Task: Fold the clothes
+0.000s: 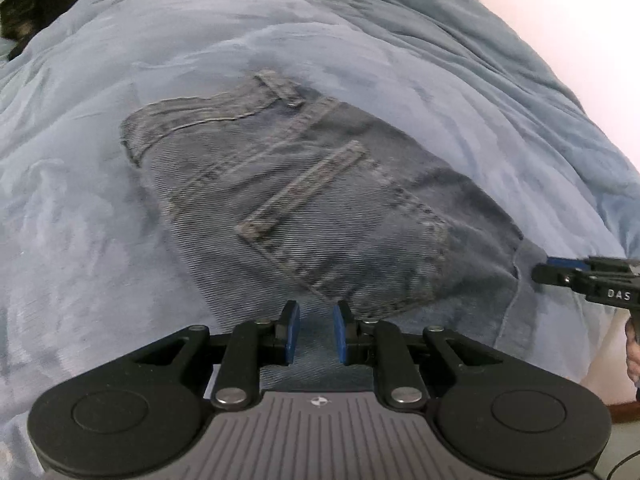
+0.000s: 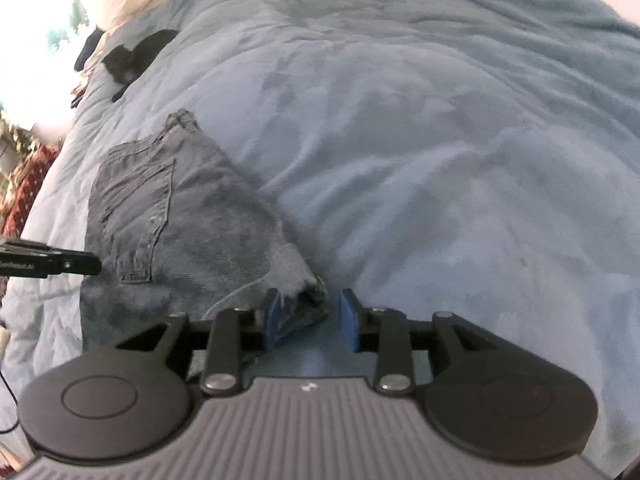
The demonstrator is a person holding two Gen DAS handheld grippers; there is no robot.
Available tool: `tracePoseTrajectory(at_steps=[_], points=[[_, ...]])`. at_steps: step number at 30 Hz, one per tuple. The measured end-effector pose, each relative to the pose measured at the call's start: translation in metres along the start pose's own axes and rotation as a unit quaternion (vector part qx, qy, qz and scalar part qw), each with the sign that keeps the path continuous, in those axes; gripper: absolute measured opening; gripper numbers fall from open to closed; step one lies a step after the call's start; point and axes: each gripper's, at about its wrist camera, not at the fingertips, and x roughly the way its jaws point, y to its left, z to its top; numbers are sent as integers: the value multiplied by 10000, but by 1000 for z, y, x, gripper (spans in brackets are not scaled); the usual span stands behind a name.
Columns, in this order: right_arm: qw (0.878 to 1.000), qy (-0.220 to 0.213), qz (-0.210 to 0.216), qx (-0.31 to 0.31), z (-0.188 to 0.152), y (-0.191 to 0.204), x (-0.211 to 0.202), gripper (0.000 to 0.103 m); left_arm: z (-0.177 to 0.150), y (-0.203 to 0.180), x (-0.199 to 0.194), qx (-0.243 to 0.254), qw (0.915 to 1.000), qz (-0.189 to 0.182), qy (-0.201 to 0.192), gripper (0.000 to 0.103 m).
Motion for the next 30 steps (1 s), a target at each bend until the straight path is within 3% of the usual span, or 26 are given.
tracePoseTrajectory(at_steps=[4,5,6,9,11,14,20,25,30], points=[[9997,-49,204,97,5,-7,9,39,-7,10,-2,-138,9999,54,56,19],[9996,-42,250,121,7,-9,11,36,-9,11,-2,-146,9998,78,68,19],[9994,-55,302,127,9,-9,13,21,-10,13,-3,-171,9998,96,63,19],[9996,-72,267,-45,11,-3,9,13,-7,21,-7,-322,9994,128,-83,19],[9997,-69,227,-71,10,1,6,13,-2,27,-9,-410,9988,180,-194,22],[9993,-19,295,223,8,-1,4,28,6,38,-8,-697,9972,124,-243,25],[9972,143,302,675,-16,-1,-4,30,-25,31,-9,-574,9983,34,110,28],[9872,755,1110,865,-45,25,1,32,-68,11,-7,-399,9975,-176,560,32],[9746,1384,1691,486,-79,80,28,32,-86,3,-5,-571,9960,-273,623,31]])
